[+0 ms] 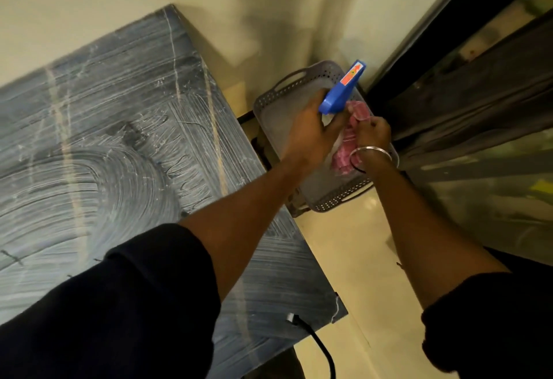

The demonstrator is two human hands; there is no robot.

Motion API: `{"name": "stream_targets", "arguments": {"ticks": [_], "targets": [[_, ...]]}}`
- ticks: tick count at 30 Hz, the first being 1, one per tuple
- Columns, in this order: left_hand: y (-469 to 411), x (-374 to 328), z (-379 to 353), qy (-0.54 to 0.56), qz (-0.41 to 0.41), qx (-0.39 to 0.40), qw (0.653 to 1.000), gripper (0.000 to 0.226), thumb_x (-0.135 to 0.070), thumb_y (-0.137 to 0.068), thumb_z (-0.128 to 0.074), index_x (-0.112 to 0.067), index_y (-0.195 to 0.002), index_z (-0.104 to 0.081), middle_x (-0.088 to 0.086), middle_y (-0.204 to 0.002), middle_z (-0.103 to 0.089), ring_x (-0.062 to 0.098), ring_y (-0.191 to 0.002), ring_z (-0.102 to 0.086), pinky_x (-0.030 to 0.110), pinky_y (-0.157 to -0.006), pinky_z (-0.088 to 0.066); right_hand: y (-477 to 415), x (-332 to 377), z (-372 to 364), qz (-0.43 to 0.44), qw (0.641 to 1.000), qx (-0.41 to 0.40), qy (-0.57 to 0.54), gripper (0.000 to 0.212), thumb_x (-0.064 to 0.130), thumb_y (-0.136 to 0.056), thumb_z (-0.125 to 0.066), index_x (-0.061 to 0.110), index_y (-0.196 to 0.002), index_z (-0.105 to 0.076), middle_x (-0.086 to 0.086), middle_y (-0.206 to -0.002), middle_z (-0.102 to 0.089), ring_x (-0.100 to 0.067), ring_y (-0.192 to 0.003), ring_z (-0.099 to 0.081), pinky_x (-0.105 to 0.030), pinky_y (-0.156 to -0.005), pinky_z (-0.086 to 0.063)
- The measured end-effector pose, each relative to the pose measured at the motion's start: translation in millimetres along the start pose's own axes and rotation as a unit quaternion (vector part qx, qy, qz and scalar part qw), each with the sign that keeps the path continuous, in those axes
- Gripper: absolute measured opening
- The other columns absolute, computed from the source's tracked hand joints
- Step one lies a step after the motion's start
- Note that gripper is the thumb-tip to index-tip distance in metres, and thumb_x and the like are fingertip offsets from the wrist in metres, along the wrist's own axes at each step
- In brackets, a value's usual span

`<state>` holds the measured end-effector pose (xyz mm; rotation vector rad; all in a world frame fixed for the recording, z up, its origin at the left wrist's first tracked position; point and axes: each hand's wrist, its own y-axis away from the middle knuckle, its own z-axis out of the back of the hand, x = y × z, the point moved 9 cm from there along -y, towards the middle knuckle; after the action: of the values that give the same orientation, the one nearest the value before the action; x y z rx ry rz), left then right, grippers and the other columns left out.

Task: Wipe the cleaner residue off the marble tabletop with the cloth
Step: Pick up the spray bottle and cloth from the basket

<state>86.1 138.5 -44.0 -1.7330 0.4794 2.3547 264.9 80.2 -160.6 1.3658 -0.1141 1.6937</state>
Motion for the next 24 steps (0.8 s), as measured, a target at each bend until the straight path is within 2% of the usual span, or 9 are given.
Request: {"name": "stream_targets", "arguments": {"ticks": [2, 5, 8, 10, 13, 16, 19, 22, 24], "targets": [[2.8, -36.9, 12.7, 0.007, -0.04, -0.015, 0.999, 0.022, -0.022, -0.091, -0.067, -0.003, -0.1, -0.062, -0.014, -0.065, -0.048, -0.006, -0.055, -0.049, 0.009, -0.056, -0.035, -18.5, -9.7, 4.7, -0.036, 0.993, 0.02, -0.112, 0.049, 0.044, -0.072, -0.064, 0.005, -0.101, -0.068, -0.011, -0.092, -0.072, -0.025, -0.081, -0.067, -0.047, -0.081, -0.057], [11.7, -91.9, 43.5, 0.04, -0.089, -0.047, 0.994, 0.025, -0.027, -0.09, -0.066, -0.004, -0.1, -0.063, 0.0, -0.076, -0.061, 0.007, -0.068, -0.056, 0.026, -0.066, -0.048, -10.6, 27.6, 12.3, -0.03, 0.974, 0.023, -0.221, 0.032, 0.019, -0.069, -0.061, 0.002, -0.095, -0.07, -0.02, -0.094, -0.07, -0.034, -0.084, -0.067, -0.055, -0.083, -0.056], [24.3, -130.1, 85.3, 0.08, -0.104, -0.094, 0.987, 0.023, -0.022, -0.09, -0.066, -0.004, -0.103, -0.064, 0.0, -0.079, -0.063, 0.011, -0.07, -0.058, 0.031, -0.069, -0.05, 37.4, 100.1, 19.1, -0.047, 0.95, 0.036, -0.305, 0.03, 0.012, -0.059, -0.055, 0.003, -0.085, -0.069, -0.021, -0.094, -0.065, -0.035, -0.085, -0.064, -0.053, -0.08, -0.055], [38.6, -150.4, 120.1, 0.092, -0.121, -0.118, 0.981, 0.023, -0.021, -0.091, -0.065, -0.004, -0.106, -0.064, 0.005, -0.082, -0.065, 0.009, -0.069, -0.055, 0.032, -0.068, -0.049, 77.1, 145.0, 10.5, -0.062, 0.923, 0.088, -0.37, 0.017, 0.017, -0.07, -0.052, 0.007, -0.078, -0.064, -0.015, -0.088, -0.065, -0.03, -0.078, -0.063, -0.044, -0.08, -0.056], [68.2, -171.0, 174.3, 0.099, -0.143, -0.147, 0.974, 0.021, -0.021, -0.093, -0.063, -0.004, -0.106, -0.062, 0.017, -0.089, -0.064, 0.021, -0.071, -0.054, 0.038, -0.067, -0.049, 135.1, 202.9, -13.5, -0.052, 0.882, 0.198, -0.424, 0.025, 0.026, -0.087, -0.044, 0.01, -0.089, -0.064, -0.01, -0.087, -0.067, -0.028, -0.077, -0.066, -0.038, -0.081, -0.056], [106.8, -178.3, 232.2, 0.097, -0.154, -0.171, 0.968, 0.018, -0.016, -0.094, -0.062, -0.002, -0.103, -0.062, 0.019, -0.088, -0.063, 0.02, -0.072, -0.055, 0.03, -0.068, -0.047, 194.0, 238.7, -41.8, -0.003, 0.9, 0.274, -0.338, 0.032, 0.016, -0.079, -0.06, 0.005, -0.109, -0.062, -0.012, -0.092, -0.07, -0.029, -0.081, -0.068, -0.041, -0.079, -0.057], [153.0, -170.5, 297.7, 0.082, -0.152, -0.195, 0.965, 0.013, -0.015, -0.094, -0.061, -0.004, -0.1, -0.063, 0.003, -0.075, -0.059, 0.007, -0.062, -0.051, 0.019, -0.06, -0.042, 252.4, 255.5, -77.7, 0.105, 0.933, 0.307, -0.158, 0.031, -0.003, -0.075, -0.069, 0.005, -0.104, -0.063, -0.006, -0.081, -0.073, -0.022, -0.072, -0.069, -0.033, -0.065, -0.057], [201.7, -148.1, 359.9, 0.057, -0.141, -0.219, 0.964, 0.011, -0.015, -0.093, -0.062, -0.004, -0.094, -0.064, -0.009, -0.067, -0.055, 0.002, -0.056, -0.046, 0.016, -0.058, -0.038, 326.3, 267.4, -128.4, 0.262, 0.904, 0.337, 0.041, 0.035, -0.003, -0.07, -0.079, 0.009, -0.1, -0.066, -0.001, -0.084, -0.07, -0.013, -0.073, -0.064, -0.032, -0.072, -0.054], [236.3, -124.5, 401.9, 0.052, -0.12, -0.239, 0.962, 0.015, -0.015, -0.092, -0.064, -0.003, -0.084, -0.061, -0.013, -0.059, -0.047, 0.002, -0.052, -0.041, 0.017, -0.055, -0.035, 380.2, 269.3, -163.4, 0.384, 0.854, 0.329, 0.124, 0.034, 0.002, -0.064, -0.083, 0.012, -0.094, -0.071, -0.002, -0.092, -0.067, -0.015, -0.084, -0.062, -0.034, -0.079, -0.051]]}}
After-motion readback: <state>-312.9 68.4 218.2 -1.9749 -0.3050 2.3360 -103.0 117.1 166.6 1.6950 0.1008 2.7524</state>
